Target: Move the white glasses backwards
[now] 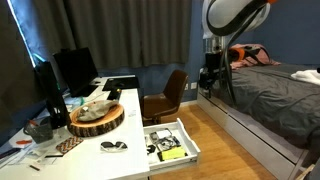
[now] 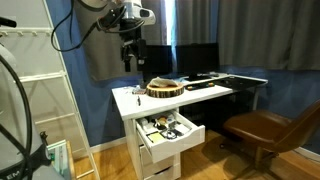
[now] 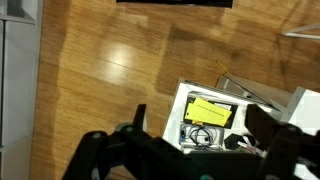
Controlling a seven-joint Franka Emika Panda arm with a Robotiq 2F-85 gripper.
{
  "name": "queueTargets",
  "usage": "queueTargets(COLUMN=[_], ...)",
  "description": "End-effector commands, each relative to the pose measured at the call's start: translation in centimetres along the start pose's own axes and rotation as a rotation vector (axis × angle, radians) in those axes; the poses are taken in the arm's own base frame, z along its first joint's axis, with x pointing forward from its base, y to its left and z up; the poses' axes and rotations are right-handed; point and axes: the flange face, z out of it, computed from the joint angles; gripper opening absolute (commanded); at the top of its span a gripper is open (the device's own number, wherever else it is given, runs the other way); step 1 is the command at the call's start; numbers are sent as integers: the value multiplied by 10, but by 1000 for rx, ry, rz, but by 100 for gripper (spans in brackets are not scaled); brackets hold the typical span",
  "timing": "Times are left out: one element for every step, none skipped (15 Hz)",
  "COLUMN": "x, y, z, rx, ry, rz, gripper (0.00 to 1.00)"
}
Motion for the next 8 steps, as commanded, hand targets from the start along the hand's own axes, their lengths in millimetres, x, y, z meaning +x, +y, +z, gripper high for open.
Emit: queueTargets(x=[19, 24, 27, 29, 30, 30, 29, 31], y=[-46, -67, -96, -122, -150, -176, -202, -223], z=[-23, -29, -35, -39, -42, -42, -43, -42], rx=[-115, -132, -142, -153, -151, -151, -152, -172], ry=[-16, -14, -5, -3, 5, 15, 33, 50], rz=[-142, -193, -249, -305, -368, -430, -491, -546], gripper=[100, 100, 100, 100, 100, 100, 100, 100])
